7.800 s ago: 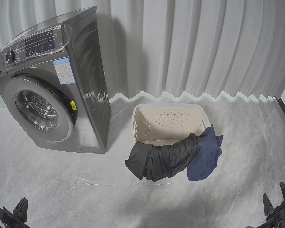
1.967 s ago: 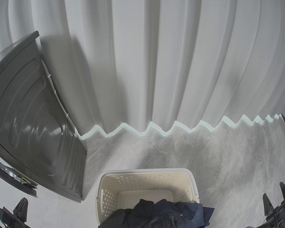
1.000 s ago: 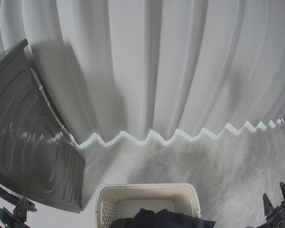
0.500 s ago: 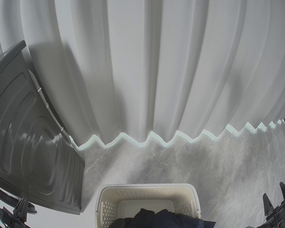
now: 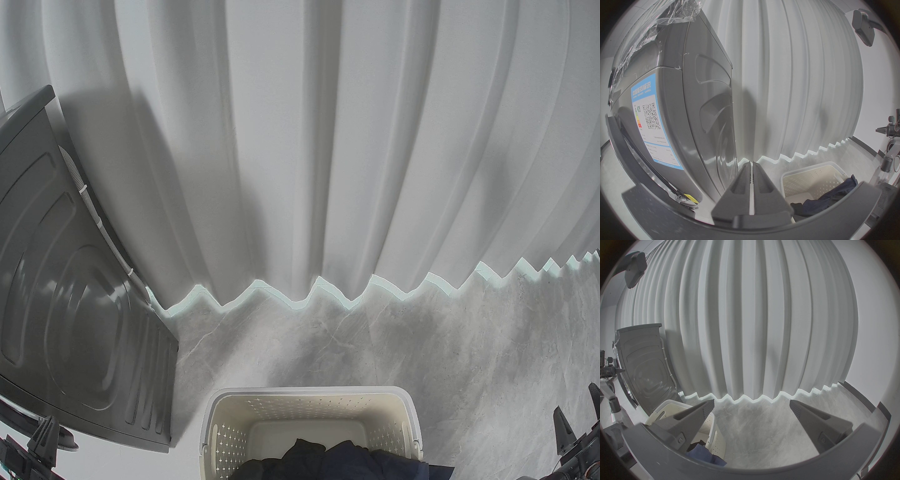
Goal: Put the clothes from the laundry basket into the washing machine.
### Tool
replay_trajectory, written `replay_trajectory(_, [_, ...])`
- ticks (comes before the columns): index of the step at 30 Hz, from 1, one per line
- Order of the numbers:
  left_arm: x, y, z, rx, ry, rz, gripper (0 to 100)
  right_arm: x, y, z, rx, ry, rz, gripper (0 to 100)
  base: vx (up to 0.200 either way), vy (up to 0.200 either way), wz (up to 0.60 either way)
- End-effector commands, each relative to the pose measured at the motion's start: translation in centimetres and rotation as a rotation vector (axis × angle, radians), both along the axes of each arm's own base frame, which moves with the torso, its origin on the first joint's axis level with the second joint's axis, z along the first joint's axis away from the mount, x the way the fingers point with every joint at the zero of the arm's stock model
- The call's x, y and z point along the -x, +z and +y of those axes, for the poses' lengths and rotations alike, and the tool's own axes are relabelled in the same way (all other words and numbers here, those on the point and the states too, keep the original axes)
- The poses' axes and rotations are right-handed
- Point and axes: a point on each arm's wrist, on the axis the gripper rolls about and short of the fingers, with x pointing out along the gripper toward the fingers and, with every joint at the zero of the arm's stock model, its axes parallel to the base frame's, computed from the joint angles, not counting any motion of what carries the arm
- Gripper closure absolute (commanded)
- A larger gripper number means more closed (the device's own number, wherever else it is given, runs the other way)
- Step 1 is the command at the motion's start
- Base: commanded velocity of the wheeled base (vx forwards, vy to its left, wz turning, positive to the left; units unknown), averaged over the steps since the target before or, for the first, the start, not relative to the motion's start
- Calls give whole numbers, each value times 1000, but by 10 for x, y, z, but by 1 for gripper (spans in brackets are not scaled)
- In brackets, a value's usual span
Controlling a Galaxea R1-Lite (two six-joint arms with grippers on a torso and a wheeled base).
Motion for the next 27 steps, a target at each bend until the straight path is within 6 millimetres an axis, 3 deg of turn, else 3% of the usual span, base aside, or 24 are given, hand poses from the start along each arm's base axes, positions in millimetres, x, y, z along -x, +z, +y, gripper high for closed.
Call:
replay_trajectory(1, [0, -5, 0, 0, 0, -2, 100, 0, -4, 0, 0, 1, 4, 0, 0, 0, 0])
replay_trajectory(7, [0, -5, 0, 0, 0, -2, 100, 0, -4, 0, 0, 1, 4, 0, 0, 0, 0])
replay_trajectory(27, [0, -5, 0, 0, 0, -2, 100, 0, -4, 0, 0, 1, 4, 0, -200, 0, 0])
